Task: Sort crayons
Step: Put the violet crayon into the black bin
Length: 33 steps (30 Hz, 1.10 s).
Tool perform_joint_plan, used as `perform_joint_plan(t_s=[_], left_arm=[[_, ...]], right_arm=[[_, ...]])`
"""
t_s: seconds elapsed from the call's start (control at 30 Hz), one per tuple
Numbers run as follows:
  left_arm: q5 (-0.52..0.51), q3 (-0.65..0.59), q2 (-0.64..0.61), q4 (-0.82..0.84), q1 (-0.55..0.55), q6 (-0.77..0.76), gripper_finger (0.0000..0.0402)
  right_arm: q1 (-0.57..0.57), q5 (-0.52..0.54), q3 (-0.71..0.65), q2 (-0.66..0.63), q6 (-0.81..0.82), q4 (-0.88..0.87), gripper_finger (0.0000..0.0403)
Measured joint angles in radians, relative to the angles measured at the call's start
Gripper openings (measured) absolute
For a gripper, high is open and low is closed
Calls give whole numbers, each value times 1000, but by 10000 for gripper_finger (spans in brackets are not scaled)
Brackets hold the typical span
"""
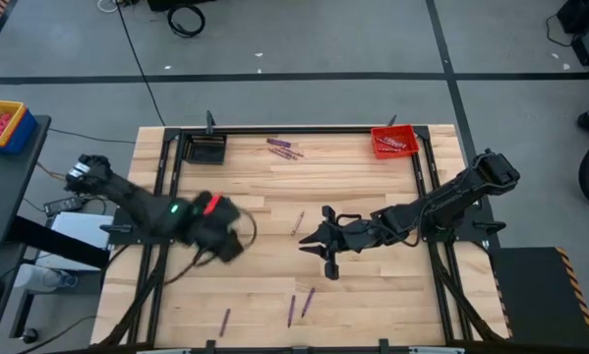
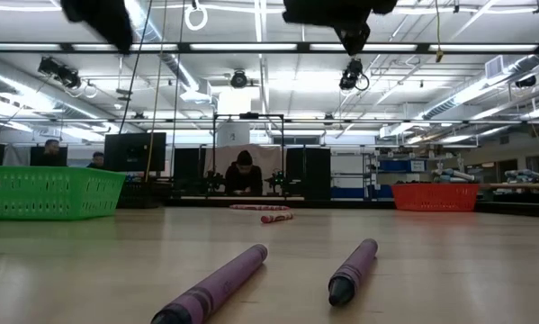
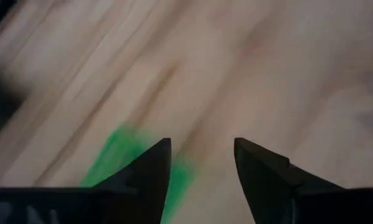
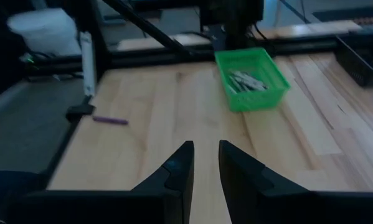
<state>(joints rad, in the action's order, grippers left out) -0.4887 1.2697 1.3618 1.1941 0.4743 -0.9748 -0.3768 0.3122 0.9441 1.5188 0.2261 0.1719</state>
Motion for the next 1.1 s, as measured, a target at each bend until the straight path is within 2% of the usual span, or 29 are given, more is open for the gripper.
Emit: perform_joint_plan(t_s=[0.07,0.13,0.33,0.43,0.57,0.67,0.87,1.1], left_arm=[[-78,0,2,-150,101,13,189],[-104,0,26,-262,187,-21,189],[-113,0,191,-431,379,-302,189],[-56,-2,320,-501,438,-408,189],[103,-2,472,-601,456,-510,189],[195,3,542,-593,442,-607,189],[220,16,585,-600,410,-709,189],[238,21,629,-599,393,-694,189]], right_arm=[[-13,0,0,0,-11,34,79],[-27,-1,0,0,-25,63,79],[-40,0,0,0,-69,107,79],[-40,0,0,0,-43,111,79],[-40,0,0,0,-5,112,79],[-40,0,0,0,-1,112,79],[-40,0,0,0,6,111,79],[-40,0,0,0,-1,105,79]])
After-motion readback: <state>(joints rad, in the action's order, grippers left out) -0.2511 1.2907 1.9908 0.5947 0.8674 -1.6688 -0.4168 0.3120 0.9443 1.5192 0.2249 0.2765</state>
